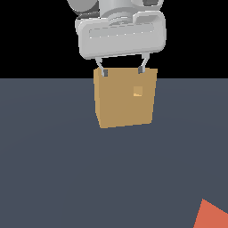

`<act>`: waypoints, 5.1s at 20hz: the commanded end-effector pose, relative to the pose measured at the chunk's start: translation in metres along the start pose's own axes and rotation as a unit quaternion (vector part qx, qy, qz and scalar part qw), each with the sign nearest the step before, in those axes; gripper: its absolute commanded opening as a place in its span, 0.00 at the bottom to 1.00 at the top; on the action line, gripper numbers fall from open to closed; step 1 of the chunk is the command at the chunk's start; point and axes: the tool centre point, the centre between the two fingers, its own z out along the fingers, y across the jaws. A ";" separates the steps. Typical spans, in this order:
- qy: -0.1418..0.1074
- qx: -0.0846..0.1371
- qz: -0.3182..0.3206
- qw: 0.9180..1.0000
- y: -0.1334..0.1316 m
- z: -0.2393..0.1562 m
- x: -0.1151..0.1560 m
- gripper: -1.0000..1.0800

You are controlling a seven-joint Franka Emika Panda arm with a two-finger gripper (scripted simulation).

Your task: Insert the peg into the horizontal hole in a box.

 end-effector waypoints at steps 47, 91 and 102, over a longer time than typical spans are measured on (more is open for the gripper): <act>-0.030 0.036 0.394 0.918 -0.019 0.154 -0.325 0.96; -0.022 0.042 0.165 0.985 0.077 0.138 -0.211 0.00; -0.014 0.045 -0.005 0.999 0.108 0.102 -0.107 0.00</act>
